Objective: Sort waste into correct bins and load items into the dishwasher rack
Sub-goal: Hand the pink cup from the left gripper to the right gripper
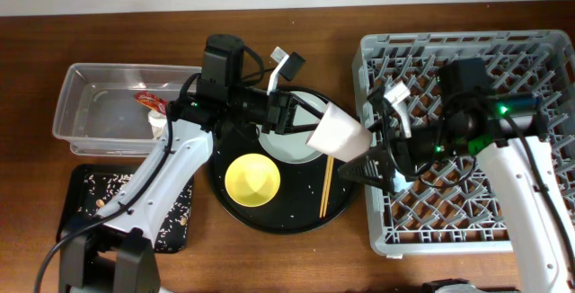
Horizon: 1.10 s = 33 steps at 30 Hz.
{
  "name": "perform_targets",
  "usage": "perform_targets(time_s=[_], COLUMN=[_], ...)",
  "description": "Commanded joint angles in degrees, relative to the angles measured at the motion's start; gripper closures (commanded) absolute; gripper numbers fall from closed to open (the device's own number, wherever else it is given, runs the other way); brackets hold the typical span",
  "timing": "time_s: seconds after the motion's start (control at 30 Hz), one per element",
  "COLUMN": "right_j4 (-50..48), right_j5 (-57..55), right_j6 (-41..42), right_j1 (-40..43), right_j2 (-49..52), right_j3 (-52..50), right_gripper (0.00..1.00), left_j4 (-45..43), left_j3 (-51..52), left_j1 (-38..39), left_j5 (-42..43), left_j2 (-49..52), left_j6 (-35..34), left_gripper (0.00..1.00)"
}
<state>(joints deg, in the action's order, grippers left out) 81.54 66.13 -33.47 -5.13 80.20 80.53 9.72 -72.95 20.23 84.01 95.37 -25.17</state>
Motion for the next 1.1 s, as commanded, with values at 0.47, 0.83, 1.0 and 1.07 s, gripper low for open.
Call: perform_targets(time_s=[0.47, 0.83, 1.0, 1.07], right_j4=[-8.15, -11.08, -11.06, -11.1], right_j5=[7.17, 7.19, 7.19, 7.19], right_j6=[-0.57, -0.13, -0.13, -0.13], right_j1=[-0.48, 4.07, 6.27, 6.27], right_j2=[-0.33, -0.33, -0.33, -0.33], right_j3=[-0.76, -0.76, -0.76, -0.76], right_gripper=[0.34, 0.42, 0.42, 0.42], left_j4=[-0.22, 4.85, 5.99, 5.99], left_j3=[-0.72, -0.44, -0.28, -0.28], left_j1=[0.02, 0.02, 0.02, 0.02], left_j5=[1.29, 1.29, 1.25, 1.25], left_j2=[-0.52, -0.52, -0.52, -0.52], left_j6=[-0.31, 2.34, 2.95, 2.95], left_gripper=[1.0, 0.89, 0.89, 0.88])
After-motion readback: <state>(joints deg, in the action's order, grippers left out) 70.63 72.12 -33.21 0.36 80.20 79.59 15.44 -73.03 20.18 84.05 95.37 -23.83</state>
